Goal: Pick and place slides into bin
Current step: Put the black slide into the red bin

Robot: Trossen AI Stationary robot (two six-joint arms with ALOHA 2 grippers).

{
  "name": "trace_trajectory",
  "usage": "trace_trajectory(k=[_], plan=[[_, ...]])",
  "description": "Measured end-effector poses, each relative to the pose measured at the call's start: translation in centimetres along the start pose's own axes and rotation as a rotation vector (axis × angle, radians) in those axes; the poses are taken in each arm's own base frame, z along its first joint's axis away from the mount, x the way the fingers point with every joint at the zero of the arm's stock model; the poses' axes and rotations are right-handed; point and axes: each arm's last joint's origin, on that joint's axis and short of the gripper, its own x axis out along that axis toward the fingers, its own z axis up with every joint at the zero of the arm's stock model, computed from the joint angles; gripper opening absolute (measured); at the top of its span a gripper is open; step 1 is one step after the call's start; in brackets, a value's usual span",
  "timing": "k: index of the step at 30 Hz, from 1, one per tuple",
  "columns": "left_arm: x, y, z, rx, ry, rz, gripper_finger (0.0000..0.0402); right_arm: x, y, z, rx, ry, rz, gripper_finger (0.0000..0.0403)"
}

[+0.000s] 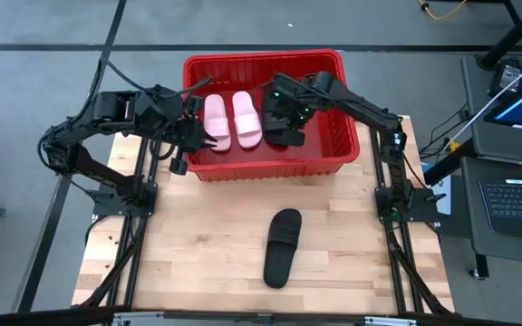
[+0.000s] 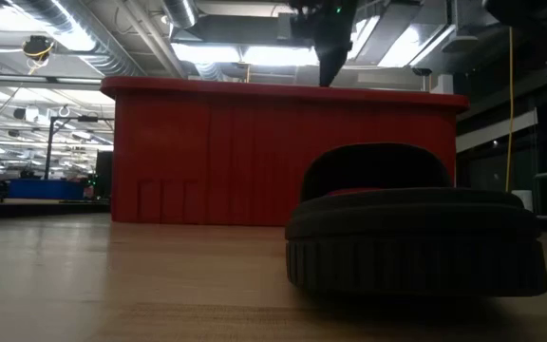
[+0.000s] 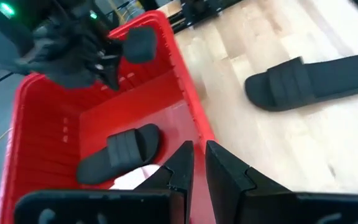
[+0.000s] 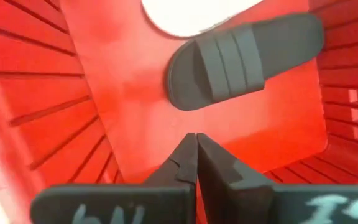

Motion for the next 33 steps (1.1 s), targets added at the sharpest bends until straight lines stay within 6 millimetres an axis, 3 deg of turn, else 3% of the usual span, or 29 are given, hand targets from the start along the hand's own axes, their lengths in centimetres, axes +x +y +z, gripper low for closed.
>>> trace_trajectory(k=[4,13,22,25,28,33], plan=[[0.8,-0.3,-0.1,0.000,-0.023,-0.061,0.0023,-0.9,1.0,-0.2,-0.008,-0.012,0.007,0.0005],[5.9,-1.6,-1.7,-0.017,0.049,-0.115,0.0003,-3.0,3.3,-0.5,-0.039,-0.055,0.027,0.0003],[8.6,-2.2,-2.0,0.004,-0.006,-0.094,0.0001,-7.1,5.1,-2.4,0.029,-0.174,0.059,0.0002],[8.6,-2.5,-1.5,-0.023,-0.043,-0.086,0.0001,-7.4,6.0,-3.4,0.014,-0.241,0.067,0.0001],[8.5,-2.8,-0.7,-0.026,-0.096,-0.071,0.0001,-6.5,6.9,-5.1,0.023,-0.294,0.073,0.0001],[8.9,-3.6,0.7,-0.001,-0.172,-0.037,0.0002,-6.9,7.7,-10.3,0.053,-0.441,0.100,0.0001]])
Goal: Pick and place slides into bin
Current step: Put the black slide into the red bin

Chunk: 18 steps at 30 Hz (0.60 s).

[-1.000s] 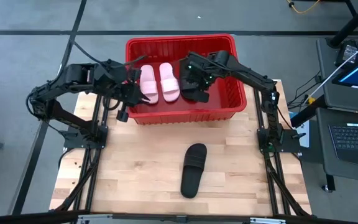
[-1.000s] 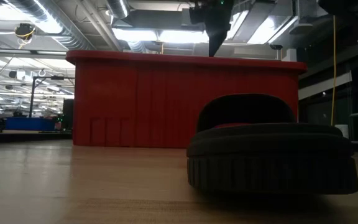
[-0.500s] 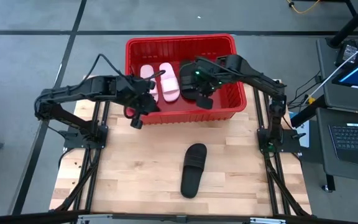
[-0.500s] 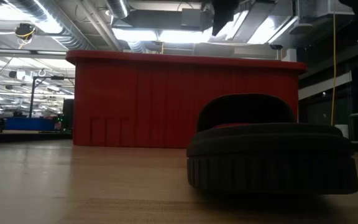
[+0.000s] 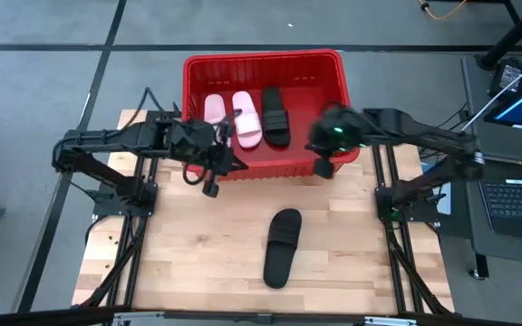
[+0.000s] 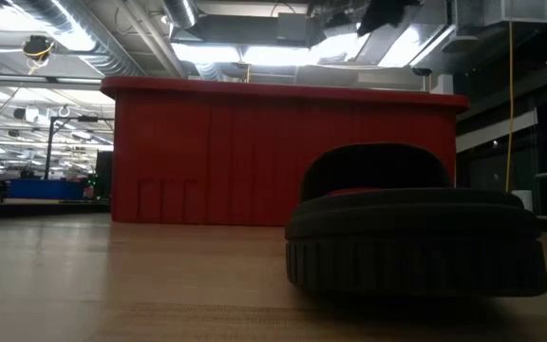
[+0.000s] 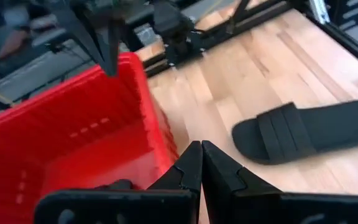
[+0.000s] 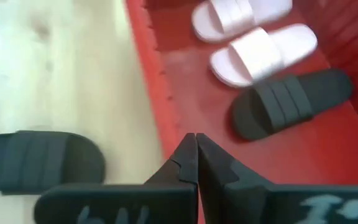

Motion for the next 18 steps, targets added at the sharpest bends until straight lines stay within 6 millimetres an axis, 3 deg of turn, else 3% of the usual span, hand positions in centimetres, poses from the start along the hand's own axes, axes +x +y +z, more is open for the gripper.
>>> trace_trajectory(k=[9,14,18], plan=[[6.2,-1.6,2.0,0.146,-0.084,0.034,0.0002,-4.1,1.5,-7.2,-0.008,-0.200,0.068,0.0000],[9.3,-4.5,2.3,0.193,0.075,0.204,0.0002,-5.3,1.8,-9.9,-0.031,-0.238,0.096,0.0002],[10.9,-7.4,3.5,0.163,0.086,0.219,0.0001,-6.2,1.7,-11.1,-0.040,-0.272,0.106,0.0002]])
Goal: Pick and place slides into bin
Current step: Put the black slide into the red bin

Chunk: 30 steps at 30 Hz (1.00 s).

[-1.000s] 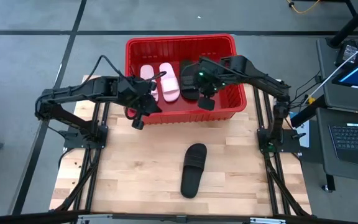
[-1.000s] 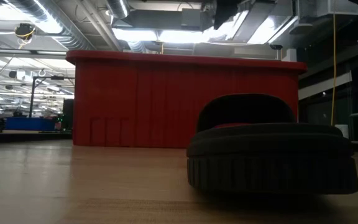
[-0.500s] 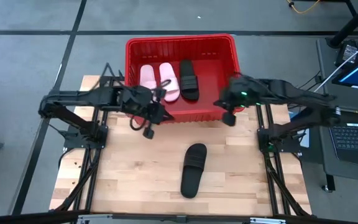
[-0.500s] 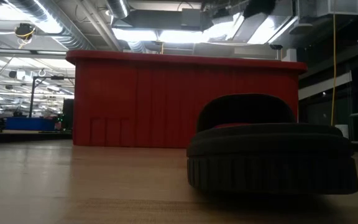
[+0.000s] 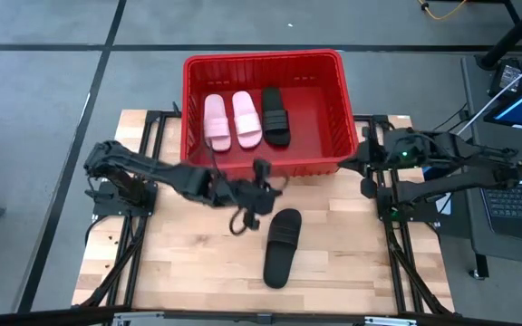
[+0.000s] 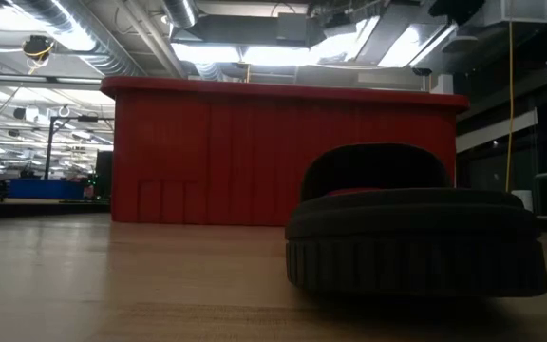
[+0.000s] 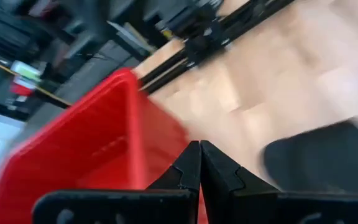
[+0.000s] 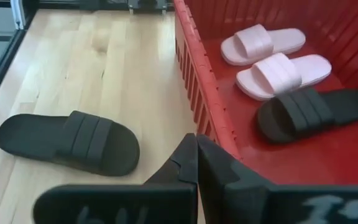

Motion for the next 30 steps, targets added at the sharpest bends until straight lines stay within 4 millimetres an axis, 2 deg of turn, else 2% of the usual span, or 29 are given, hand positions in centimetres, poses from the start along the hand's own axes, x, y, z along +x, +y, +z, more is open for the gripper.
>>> trace_trajectory(k=[5,9,14,18,22,26,30], plan=[[1.7,-2.9,2.1,-0.119,-0.004,-0.033,0.0003,-1.0,-0.1,-0.3,-0.041,-0.032,0.000,0.0003],[3.3,-4.7,3.3,-0.136,0.022,0.025,0.0004,-1.3,0.0,-0.4,-0.070,-0.042,0.043,0.0004],[3.5,-5.9,5.3,-0.149,0.007,0.097,0.0018,-1.2,0.3,-0.6,-0.077,-0.028,0.128,0.0004],[3.1,-6.0,6.6,-0.218,-0.023,0.110,0.0041,-1.2,0.3,-1.0,-0.076,0.019,0.131,0.0004],[2.7,-6.1,6.7,-0.252,0.025,0.109,0.0065,-1.2,0.3,-1.3,-0.078,0.049,0.132,0.0005],[2.7,-6.5,6.1,-0.285,0.087,0.085,0.0087,-1.2,0.3,-1.3,-0.083,0.053,0.133,0.0005],[2.7,-7.0,5.9,-0.259,0.101,0.051,0.0099,-1.2,0.3,-1.4,-0.097,0.057,0.133,0.0005]])
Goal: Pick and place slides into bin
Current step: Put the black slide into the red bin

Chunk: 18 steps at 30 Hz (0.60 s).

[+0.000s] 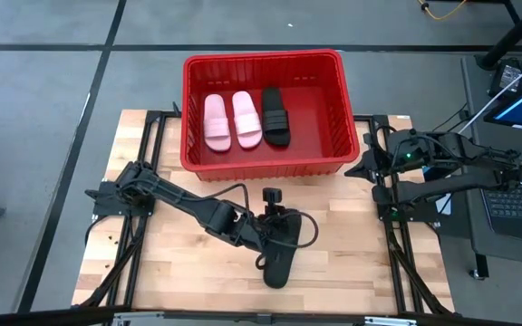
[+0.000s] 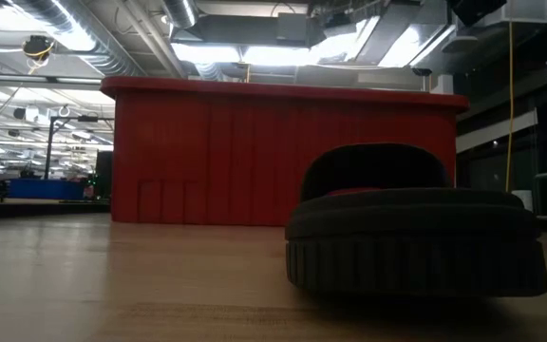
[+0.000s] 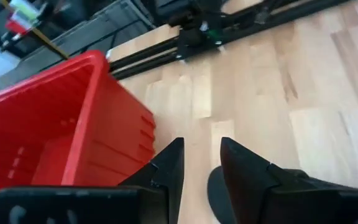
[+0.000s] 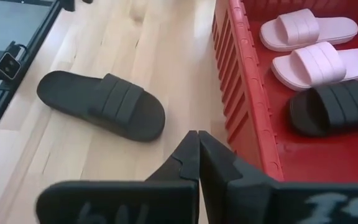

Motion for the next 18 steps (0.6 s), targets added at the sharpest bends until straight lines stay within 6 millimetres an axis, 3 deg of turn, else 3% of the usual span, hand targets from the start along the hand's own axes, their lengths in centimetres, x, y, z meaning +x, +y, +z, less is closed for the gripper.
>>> trace_trajectory(k=[9,13,18], plan=[[-0.6,-1.7,0.3,-0.030,-0.030,-0.075,0.0102,0.0,0.0,-0.1,-0.009,0.007,0.001,0.0005],[-1.5,-2.0,1.6,-0.058,-0.068,-0.082,0.0102,0.0,0.0,-0.1,-0.010,0.006,0.001,0.0005],[-0.5,-3.2,2.1,-0.074,-0.010,-0.129,0.0102,0.0,0.0,-0.1,-0.007,0.006,0.001,0.0005]])
